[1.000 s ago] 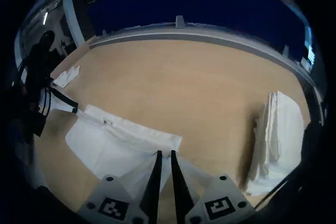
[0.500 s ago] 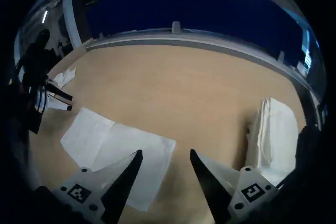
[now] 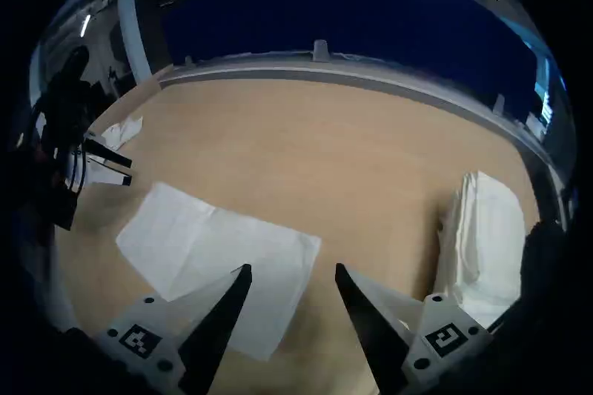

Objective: Fold towel

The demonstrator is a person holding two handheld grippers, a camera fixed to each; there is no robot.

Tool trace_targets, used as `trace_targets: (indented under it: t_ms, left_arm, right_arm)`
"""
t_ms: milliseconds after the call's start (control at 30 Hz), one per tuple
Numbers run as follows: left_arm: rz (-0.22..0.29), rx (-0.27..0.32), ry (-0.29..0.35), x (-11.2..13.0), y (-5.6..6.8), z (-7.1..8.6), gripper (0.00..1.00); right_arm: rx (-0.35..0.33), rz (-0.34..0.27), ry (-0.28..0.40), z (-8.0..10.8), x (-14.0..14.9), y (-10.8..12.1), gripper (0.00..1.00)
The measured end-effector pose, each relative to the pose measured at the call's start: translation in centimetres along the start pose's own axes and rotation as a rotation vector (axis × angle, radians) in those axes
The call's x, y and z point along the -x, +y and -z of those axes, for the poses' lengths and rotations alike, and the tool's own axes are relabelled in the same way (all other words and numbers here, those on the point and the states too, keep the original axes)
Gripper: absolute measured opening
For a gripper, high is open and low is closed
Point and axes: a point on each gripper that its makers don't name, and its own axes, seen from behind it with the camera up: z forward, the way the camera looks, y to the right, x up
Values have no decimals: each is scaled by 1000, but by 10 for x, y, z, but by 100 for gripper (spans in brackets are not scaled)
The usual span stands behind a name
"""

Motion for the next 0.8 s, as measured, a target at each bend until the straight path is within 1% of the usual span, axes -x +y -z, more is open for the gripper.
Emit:
trace_targets:
  t_ms: [167,333,567,667,800]
  left_arm:
    - [9,-35,41,9,0,16,94]
    - [37,-83,80,23,-1,34,94]
    - [102,-143,126,53,3,65,94]
    - [125,-165,136,68,7,79,94]
    - [155,-188,139,87,9,92,94]
  right_arm:
    - [-15,27,-8,9,8,-7,87]
    - [-26,42,-14,17,15,-12,87]
    - [-51,79,-32,29,28,-21,87]
    - [-64,104,-43,32,33,-25,87]
    - [-89,138,-57,35,40,-31,87]
